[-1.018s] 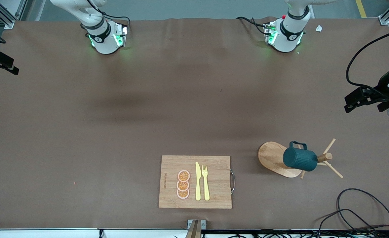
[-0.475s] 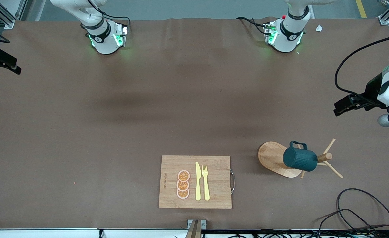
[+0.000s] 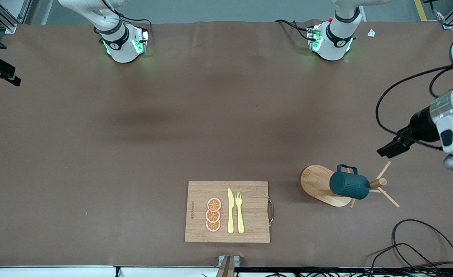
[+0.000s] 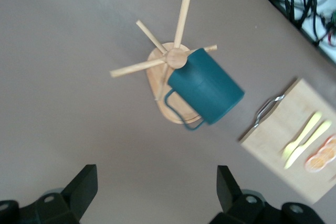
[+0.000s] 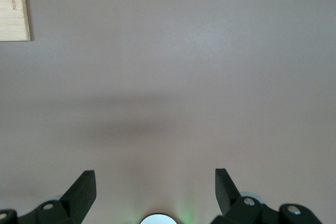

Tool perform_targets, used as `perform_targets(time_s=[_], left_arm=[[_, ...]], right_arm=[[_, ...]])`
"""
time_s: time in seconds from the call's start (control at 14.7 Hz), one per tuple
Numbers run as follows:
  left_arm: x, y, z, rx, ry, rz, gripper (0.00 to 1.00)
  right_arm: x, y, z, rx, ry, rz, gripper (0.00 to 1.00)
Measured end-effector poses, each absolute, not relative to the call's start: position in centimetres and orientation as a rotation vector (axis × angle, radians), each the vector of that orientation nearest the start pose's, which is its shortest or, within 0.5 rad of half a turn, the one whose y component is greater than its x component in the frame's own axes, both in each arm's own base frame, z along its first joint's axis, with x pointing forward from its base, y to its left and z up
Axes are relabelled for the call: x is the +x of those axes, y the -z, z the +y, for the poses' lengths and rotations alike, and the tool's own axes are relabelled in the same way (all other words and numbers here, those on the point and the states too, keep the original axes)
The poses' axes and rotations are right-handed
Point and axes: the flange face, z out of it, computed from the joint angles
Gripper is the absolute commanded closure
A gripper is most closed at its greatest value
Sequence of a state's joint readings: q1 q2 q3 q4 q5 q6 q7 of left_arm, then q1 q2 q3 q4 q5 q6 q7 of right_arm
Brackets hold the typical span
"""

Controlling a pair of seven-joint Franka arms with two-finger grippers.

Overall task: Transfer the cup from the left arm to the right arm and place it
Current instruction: 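Reach the left gripper to the teal mug on the wooden stand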

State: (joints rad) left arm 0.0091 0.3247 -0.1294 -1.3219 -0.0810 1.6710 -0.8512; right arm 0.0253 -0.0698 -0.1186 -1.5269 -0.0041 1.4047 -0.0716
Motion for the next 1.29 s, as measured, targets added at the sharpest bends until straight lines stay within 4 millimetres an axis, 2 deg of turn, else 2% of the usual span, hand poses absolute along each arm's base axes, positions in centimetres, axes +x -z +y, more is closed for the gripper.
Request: perform_targets(time_s=[0.2, 0.41, 0.61, 0.95, 1.15, 1.22, 1.29], left_arm=[[68.0, -50.9, -7.8, -2.971, -0.119, -1.48, 0.0], [70.1, -45.8, -7.5, -2.899, -0.192, -1.678, 0.0], [71.4, -42.2, -6.7, -2.8, -0.252, -1.857, 0.0], [72.1, -39.2, -7.0, -2.683, -0.387, -2.08, 0.0], [72.4, -37.9, -7.0, -2.651, -0.4, -2.121, 0.0], [72.5, -37.5, -7.0, -2.646, -0.403, -2.124, 0.01], [72.6, -37.2, -7.0, -2.644, -0.401, -2.129, 0.08]], right_arm=[[51.1, -66.7, -5.3, -3.13, -0.095, 0.042, 0.0], [51.1, -66.7, -5.6, -3.12, -0.095, 0.051, 0.0], [51.1, -66.7, -5.6, -3.116, -0.095, 0.052, 0.0], [51.1, -66.7, -5.5, -3.114, -0.095, 0.049, 0.0], [51.1, -66.7, -5.5, -3.113, -0.095, 0.047, 0.0], [51.1, -66.7, -5.5, -3.113, -0.095, 0.047, 0.0], [51.1, -66.7, -5.5, -3.113, -0.095, 0.046, 0.0]])
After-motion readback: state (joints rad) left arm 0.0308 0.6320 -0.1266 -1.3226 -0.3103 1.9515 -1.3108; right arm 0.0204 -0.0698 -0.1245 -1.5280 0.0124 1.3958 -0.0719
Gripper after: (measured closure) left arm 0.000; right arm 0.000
